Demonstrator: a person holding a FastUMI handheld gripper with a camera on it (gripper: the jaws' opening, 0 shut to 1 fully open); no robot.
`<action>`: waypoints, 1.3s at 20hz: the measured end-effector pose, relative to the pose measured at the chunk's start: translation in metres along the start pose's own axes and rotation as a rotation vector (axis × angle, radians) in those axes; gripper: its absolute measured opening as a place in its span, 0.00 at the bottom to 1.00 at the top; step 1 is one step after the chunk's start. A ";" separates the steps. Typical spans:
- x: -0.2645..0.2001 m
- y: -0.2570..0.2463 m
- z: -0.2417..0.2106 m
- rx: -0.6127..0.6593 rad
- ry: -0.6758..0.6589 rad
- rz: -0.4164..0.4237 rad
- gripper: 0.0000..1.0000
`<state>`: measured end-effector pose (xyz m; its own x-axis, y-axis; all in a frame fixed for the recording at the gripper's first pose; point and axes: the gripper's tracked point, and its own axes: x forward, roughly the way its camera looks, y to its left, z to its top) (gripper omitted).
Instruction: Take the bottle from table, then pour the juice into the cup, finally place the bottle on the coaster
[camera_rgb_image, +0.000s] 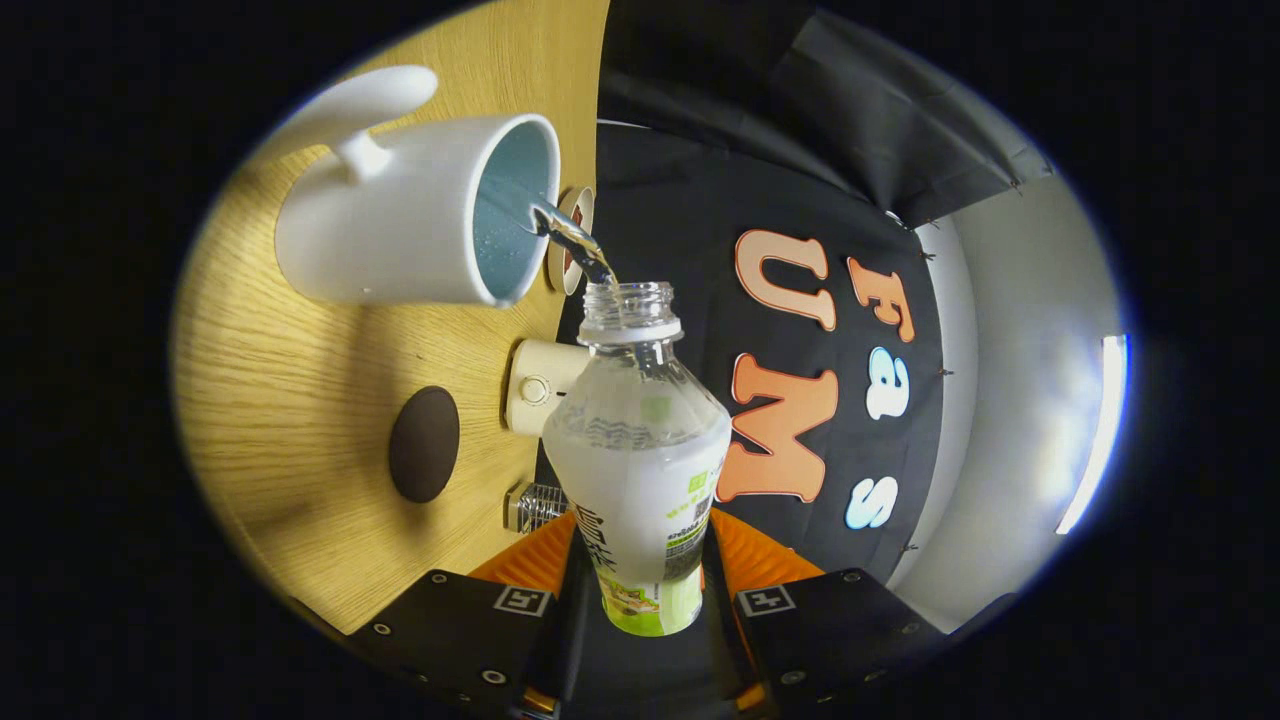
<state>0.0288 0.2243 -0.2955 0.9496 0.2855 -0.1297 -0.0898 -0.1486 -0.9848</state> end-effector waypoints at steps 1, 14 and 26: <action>0.002 0.000 0.000 -0.001 0.001 0.001 0.53; 0.005 -0.001 -0.003 -0.059 0.002 -0.010 0.53; 0.001 -0.003 0.004 -0.127 -0.016 -0.048 0.53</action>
<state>0.0292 0.2289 -0.2929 0.9468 0.3103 -0.0858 -0.0047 -0.2532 -0.9674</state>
